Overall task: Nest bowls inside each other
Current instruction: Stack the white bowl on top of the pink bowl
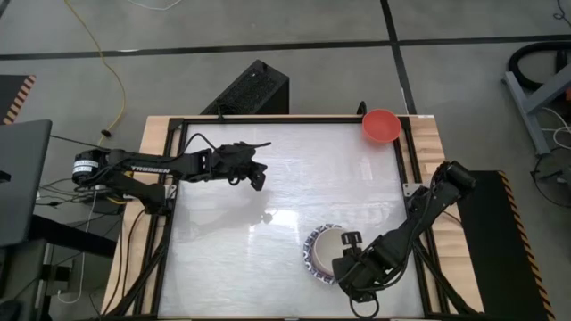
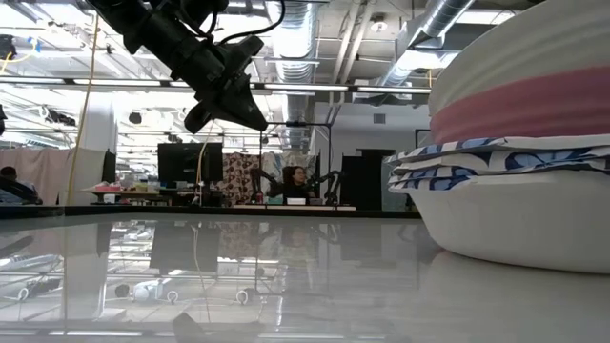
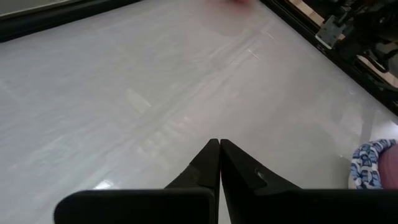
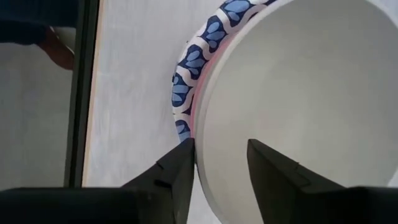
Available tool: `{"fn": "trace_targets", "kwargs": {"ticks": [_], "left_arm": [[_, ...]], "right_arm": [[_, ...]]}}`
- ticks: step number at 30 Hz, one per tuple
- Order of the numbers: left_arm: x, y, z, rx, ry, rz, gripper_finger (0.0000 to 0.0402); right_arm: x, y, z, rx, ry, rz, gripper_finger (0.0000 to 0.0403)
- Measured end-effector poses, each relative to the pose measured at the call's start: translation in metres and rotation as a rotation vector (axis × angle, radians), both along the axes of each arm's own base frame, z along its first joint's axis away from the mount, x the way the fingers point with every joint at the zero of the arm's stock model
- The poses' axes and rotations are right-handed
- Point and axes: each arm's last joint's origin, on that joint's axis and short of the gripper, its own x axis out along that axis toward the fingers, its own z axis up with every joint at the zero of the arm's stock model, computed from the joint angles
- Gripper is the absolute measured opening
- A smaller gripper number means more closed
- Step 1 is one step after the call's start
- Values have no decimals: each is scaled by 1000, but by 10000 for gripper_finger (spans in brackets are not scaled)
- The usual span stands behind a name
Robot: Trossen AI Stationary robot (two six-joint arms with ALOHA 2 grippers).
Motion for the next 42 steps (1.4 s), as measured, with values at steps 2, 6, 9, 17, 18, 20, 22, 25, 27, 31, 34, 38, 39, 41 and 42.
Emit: {"fn": "trace_targets", "kwargs": {"ticks": [2, 6, 9, 17, 18, 20, 22, 25, 27, 31, 34, 38, 39, 41, 42], "left_arm": [[0, 0, 0, -2, -1, 4, 0], [0, 0, 0, 0, 0, 3, 0], [0, 0, 0, 0, 0, 3, 0], [0, 0, 0, 10, 4, -6, 0], [0, 0, 0, 9, 4, -7, 0], [0, 0, 0, 9, 4, -10, 0], [0, 0, 0, 7, 4, -8, 0], [0, 0, 0, 3, 2, -7, 0], [0, 0, 0, -2, 1, -4, 0], [0, 0, -1, -26, -1, 18, 0], [0, 0, -1, -30, -3, 21, 0], [0, 0, -1, -31, -3, 21, 0], [0, 0, -1, -30, -3, 20, 0], [0, 0, -1, -30, -3, 20, 0], [0, 0, -1, -30, -3, 20, 0]], "right_arm": [[0, 0, 0, -1, 0, 4, 165], [0, 0, 0, -4, -3, 3, 166], [1, 0, 1, -14, -16, -11, 171], [-1, -4, 20, -67, -27, -38, 204], [-1, -4, 22, -69, -30, -39, 208], [0, -3, 25, -65, -40, -39, 214], [1, -2, 31, -66, -76, -37, 216], [-3, 6, 41, -93, -156, -30, 212], [-7, 11, 46, -117, -199, -25, 207], [-17, 21, 50, -162, -301, -81, 194], [-25, 28, 51, -158, -343, -139, 181], [-36, 36, 51, -133, -390, -214, 158], [-37, 37, 52, -126, -408, -246, 149], [-41, 39, 51, -112, -428, -299, 127], [-42, 41, 50, -110, -434, -319, 112]]}}
